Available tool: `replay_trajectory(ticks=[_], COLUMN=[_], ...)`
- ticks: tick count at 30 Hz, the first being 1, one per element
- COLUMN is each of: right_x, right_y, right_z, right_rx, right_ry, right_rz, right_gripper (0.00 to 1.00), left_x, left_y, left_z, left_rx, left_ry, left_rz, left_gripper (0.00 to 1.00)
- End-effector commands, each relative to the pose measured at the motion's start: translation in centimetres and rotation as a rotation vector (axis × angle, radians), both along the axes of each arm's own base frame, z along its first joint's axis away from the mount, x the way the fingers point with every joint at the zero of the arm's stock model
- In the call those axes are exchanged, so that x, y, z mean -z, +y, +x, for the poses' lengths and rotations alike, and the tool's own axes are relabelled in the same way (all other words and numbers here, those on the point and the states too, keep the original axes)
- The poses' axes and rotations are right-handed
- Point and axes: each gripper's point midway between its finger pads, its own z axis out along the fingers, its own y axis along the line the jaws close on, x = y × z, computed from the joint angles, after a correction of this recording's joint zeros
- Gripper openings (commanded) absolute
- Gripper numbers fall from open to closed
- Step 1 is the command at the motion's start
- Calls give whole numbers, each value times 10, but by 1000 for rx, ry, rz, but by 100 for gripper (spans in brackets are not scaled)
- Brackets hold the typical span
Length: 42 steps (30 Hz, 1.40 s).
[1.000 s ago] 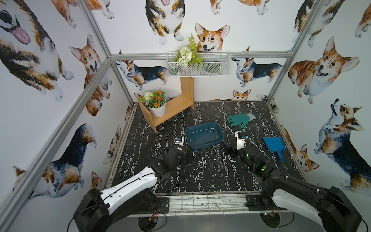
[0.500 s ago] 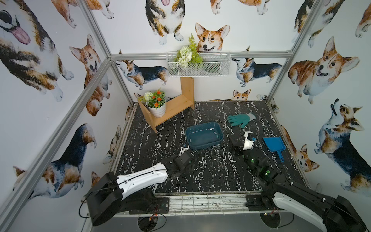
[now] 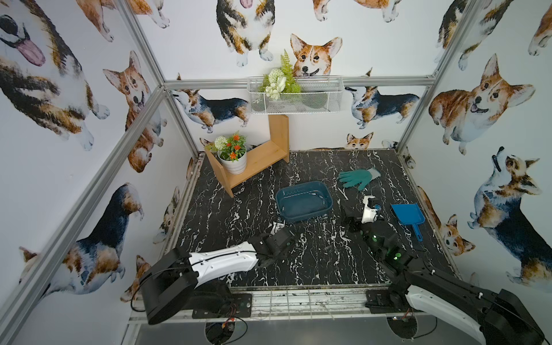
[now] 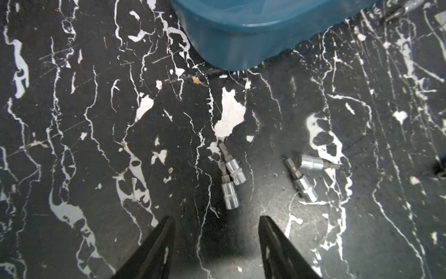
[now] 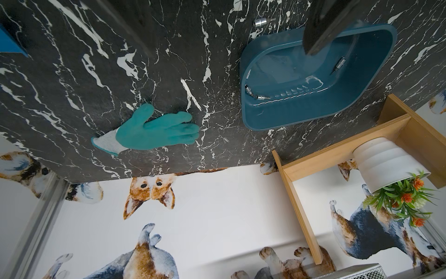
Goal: Put the bit on the desktop into the storage box
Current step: Pick up the screwdriver bit from the center of the board.
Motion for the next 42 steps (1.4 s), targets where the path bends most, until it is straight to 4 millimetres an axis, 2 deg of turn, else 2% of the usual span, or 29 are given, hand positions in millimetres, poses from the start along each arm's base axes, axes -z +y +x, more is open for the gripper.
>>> replay_trajectory(ticks=[1,11,42], right_x=[-9,-8,-8], right_y=[-3,-3,-4], right_z=[1,1,0], right_rx=[23,23,23], right_ry=[-33,-34,-38], right_rz=[27,27,25], right_gripper=[100,100,100], left_x=[1,8,32], left_y=[-3,-10,4], left_z=[4,8,9], left_rx=[-10,6,-22], left_ry=[-14,-20,6], left_rz=[-9,1,59], left_gripper=[58,45,30])
